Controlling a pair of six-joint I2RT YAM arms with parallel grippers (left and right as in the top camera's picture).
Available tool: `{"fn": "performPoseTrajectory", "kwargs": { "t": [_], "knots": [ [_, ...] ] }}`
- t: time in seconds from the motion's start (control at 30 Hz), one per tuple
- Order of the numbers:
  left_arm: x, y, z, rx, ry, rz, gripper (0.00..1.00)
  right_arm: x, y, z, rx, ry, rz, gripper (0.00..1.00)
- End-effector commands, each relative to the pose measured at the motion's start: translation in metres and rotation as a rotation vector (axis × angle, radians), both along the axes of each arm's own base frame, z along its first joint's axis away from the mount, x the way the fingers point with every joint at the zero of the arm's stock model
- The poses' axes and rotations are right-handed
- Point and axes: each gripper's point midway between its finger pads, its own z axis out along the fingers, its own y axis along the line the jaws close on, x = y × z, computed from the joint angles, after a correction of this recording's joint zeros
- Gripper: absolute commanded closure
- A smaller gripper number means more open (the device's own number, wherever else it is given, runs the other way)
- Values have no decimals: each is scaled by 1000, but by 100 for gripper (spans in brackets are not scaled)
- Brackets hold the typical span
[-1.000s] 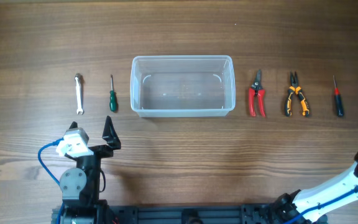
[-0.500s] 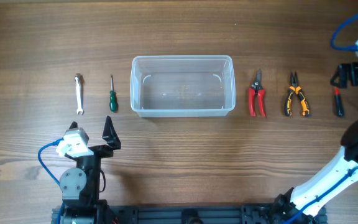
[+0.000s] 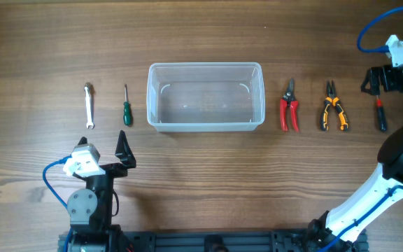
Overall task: Pack container
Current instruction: 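Move the right gripper over the red-handled screwdriver at far right, then lower the right gripper and close it on the red-handled screwdriver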
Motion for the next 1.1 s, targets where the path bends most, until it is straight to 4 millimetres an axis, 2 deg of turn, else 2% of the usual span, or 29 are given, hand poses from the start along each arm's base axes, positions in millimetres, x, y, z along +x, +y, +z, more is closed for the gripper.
{"fn": "performPoseTrajectory", "kwargs": {
  "t": [0.0, 0.17, 0.33, 0.47, 0.67, 0.93, 1.07],
  "knots": [
    [0, 1, 0, -6, -6, 2, 0, -1, -4, 1, -27, 17, -1, 0],
    [0, 1, -1, -6, -6, 2, 0, -3, -9, 0, -63, 29, 41, 0],
    [0, 1, -1, -6, -6, 2, 0, -2, -28, 1, -148, 34, 25, 0],
    [0, 1, 0, -6, -6, 2, 0, -2, -39, 2, -176, 34, -84, 0],
    [0, 1, -1, -6, -6, 2, 0, -9, -36, 0, -143, 58, -221, 0],
    [0, 1, -1, -6, -6, 2, 0, -27, -38, -29, -105, 133, -259, 0],
    [0, 1, 0, -6, -6, 2, 0, -24, -45, -36, -97, 111, -234, 0]
  ]
}}
